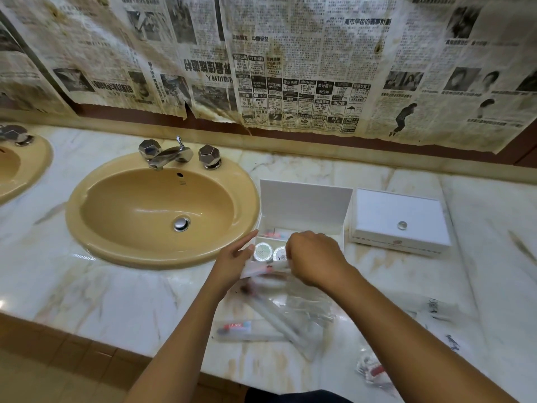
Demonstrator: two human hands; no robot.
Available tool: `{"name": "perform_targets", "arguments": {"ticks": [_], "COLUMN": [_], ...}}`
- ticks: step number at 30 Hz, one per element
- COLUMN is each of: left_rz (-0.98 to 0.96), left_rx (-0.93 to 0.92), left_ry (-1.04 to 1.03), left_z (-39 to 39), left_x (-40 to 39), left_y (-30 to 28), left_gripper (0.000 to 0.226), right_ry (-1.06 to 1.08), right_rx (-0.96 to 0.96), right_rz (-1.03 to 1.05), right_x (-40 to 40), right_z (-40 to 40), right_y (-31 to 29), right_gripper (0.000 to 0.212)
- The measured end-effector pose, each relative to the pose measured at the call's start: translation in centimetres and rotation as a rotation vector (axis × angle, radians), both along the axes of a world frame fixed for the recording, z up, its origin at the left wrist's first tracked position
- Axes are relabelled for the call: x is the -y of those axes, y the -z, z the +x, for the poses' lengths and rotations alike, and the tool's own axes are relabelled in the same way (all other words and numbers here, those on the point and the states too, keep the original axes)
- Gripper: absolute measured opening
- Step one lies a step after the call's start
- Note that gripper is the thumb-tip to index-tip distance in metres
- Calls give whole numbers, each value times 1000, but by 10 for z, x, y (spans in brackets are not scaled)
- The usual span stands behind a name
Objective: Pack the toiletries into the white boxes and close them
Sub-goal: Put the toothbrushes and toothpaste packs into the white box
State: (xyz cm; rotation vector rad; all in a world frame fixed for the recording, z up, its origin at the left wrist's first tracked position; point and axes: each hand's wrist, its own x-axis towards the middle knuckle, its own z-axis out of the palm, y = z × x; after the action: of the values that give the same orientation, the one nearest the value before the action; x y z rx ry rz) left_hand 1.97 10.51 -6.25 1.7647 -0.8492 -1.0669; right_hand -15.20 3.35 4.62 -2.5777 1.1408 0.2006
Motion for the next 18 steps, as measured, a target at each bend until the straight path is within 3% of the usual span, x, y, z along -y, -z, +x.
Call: {"name": "perform_targets", "arguments": {"ticks": [7, 18], "left_rz": [41, 38], "left_rx": [-53, -82], "left_ry": [-19, -24], "left_z": [0, -1], "left_x": [0, 0], "left_y": [5, 1], "left_gripper": [34, 34], "right_ry": [209, 275], "right_rx": [206, 127], "right_rz": [-145, -55], "right_x": [36, 59], "right_z": [4, 13], "right_y": [21, 63], "right_gripper": [16, 22]}}
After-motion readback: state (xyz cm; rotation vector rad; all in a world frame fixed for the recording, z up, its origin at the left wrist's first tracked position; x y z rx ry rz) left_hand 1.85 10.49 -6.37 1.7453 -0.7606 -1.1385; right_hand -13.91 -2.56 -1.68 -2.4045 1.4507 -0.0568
